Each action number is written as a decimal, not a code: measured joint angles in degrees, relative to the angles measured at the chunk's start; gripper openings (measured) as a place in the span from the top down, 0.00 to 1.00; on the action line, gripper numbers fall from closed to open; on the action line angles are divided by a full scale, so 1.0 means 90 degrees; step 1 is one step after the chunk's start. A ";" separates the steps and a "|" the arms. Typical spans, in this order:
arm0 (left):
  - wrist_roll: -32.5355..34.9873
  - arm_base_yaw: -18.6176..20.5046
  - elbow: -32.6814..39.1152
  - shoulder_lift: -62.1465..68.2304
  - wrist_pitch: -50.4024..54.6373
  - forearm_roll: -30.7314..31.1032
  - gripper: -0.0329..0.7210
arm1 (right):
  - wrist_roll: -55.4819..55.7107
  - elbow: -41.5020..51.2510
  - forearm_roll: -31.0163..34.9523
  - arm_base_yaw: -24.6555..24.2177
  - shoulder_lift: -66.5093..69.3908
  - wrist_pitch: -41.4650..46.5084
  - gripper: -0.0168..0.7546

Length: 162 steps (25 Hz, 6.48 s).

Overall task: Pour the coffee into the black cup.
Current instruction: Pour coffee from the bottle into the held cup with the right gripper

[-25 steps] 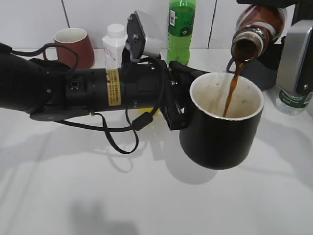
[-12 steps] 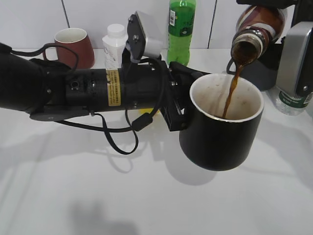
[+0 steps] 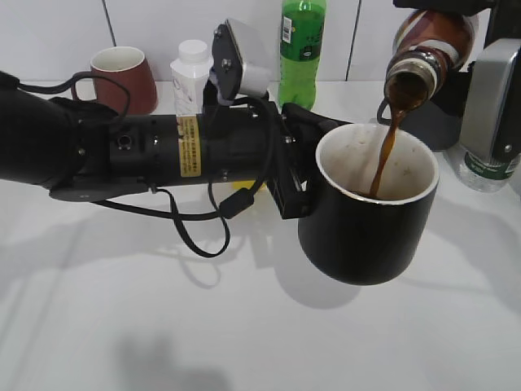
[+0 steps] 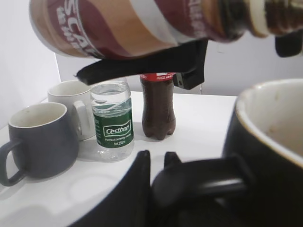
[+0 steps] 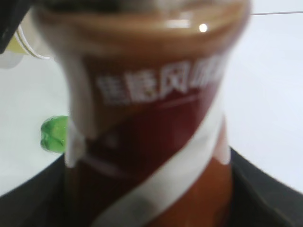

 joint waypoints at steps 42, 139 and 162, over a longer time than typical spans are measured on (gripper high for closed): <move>0.0000 0.0000 0.0000 0.0000 0.0000 0.0026 0.89 | -0.0413 0.0000 0.0006 0.0000 -0.0005 -0.0006 0.29; 0.0005 0.0000 0.0000 0.0000 0.0048 0.0049 0.89 | -0.1327 0.0000 0.0054 0.0000 -0.0034 -0.0410 0.29; 0.0500 0.0146 0.0000 -0.0020 0.0094 -0.0764 0.89 | 0.4327 -0.0006 0.0054 0.0000 -0.0034 -0.0840 0.29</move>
